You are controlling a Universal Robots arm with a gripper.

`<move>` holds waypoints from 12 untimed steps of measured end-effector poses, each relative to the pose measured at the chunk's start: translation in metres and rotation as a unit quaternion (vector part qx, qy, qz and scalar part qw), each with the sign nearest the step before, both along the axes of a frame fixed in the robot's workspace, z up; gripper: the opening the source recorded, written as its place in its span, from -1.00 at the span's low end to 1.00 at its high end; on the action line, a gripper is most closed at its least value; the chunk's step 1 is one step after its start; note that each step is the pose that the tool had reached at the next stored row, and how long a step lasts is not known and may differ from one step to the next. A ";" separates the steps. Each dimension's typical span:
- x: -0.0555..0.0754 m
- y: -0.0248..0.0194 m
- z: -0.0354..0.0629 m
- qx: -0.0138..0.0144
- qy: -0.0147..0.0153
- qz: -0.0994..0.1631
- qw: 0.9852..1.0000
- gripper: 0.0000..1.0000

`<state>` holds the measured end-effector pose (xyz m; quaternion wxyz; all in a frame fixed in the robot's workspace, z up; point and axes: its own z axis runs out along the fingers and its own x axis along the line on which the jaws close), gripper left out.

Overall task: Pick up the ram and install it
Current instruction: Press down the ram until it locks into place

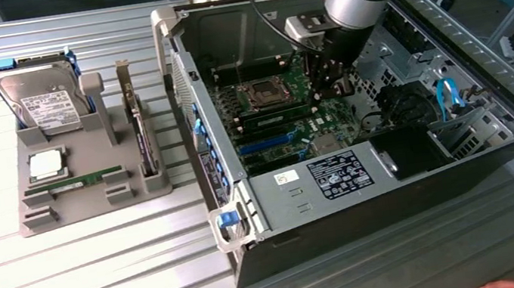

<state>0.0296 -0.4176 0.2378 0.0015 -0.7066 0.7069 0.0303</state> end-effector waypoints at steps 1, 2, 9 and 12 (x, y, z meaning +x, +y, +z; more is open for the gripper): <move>0.000 0.0000 0.0000 0.000 0.000 0.000 1.000 -0.80; 0.000 0.0000 -0.0001 0.000 0.000 0.000 1.000 -0.80; 0.000 0.0000 -0.0027 0.000 0.000 0.000 1.000 -0.80; 0.000 0.0000 -0.0034 0.000 0.000 0.000 1.000 -0.80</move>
